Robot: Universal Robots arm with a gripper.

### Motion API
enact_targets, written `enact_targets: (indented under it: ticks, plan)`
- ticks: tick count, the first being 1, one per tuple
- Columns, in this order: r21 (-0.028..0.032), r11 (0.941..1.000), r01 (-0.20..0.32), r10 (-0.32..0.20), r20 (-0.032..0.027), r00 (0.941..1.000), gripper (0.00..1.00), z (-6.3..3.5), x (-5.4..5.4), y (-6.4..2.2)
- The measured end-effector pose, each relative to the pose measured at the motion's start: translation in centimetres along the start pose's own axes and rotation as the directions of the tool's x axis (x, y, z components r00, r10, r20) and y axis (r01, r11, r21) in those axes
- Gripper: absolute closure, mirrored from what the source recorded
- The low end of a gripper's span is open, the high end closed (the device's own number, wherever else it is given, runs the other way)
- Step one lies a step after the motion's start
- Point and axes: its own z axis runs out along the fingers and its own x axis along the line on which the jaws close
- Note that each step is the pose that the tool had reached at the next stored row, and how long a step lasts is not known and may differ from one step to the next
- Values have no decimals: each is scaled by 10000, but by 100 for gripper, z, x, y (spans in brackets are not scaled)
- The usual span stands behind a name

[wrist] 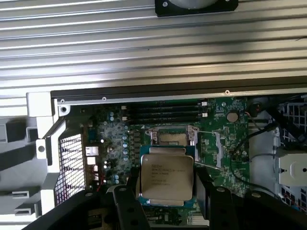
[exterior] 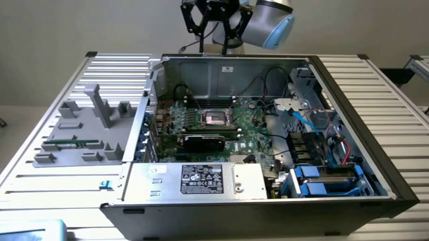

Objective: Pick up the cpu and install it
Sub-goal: 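Place the cpu into insertion slot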

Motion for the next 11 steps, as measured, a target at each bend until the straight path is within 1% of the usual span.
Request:
enact_targets:
  ticks: [3,5,8,11]
  plan:
    - [-26,9989,-458,458,12,9989,45,2,0,0]
    - [-44,9970,-771,771,19,9970,45,3,0,0]
    - [-71,9924,-1228,1228,29,9924,45,4,0,0]
    - [-97,9858,-1678,1678,37,9858,45,6,-1,0]
